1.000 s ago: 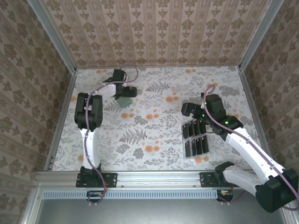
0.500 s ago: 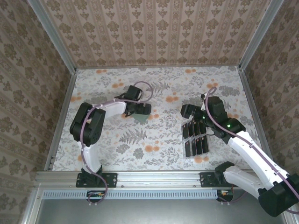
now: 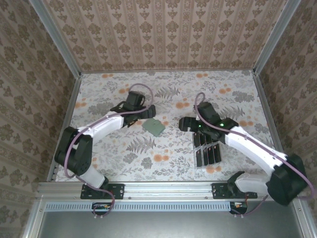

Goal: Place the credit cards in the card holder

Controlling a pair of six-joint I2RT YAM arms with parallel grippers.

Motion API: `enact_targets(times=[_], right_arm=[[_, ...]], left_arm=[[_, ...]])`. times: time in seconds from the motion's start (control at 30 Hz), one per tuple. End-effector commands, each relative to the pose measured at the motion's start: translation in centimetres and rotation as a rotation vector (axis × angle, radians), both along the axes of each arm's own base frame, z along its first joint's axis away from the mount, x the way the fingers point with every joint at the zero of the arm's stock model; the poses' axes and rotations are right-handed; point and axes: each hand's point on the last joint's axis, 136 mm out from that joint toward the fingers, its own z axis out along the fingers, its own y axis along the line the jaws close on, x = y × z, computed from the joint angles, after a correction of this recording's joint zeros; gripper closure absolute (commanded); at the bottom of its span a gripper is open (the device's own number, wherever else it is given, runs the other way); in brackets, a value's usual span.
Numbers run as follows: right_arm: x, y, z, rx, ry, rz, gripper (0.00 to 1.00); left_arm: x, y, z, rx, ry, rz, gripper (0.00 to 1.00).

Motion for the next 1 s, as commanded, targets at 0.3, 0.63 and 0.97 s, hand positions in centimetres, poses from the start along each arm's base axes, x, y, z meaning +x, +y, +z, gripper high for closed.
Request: enact_targets(times=[0.3, 0.63, 0.97], right_arm=[[8.2, 9.6, -5.4, -0.143, 0.059, 0.118, 0.21], [11.6, 13.5, -9.2, -0.177, 0.102, 0.138, 0.28], [9.7, 13.6, -10.8, -0.181, 0.138, 0.164, 0.4]], left_arm=[[-1.2, 8.2, -1.5, -0.114, 0.164, 0.19, 0.0], [-1.7, 9.3, -1.5, -0.165, 0.179, 0.182, 0.0], [-1.4, 8.0, -2.4, -0.241, 0.214, 0.162, 0.0]])
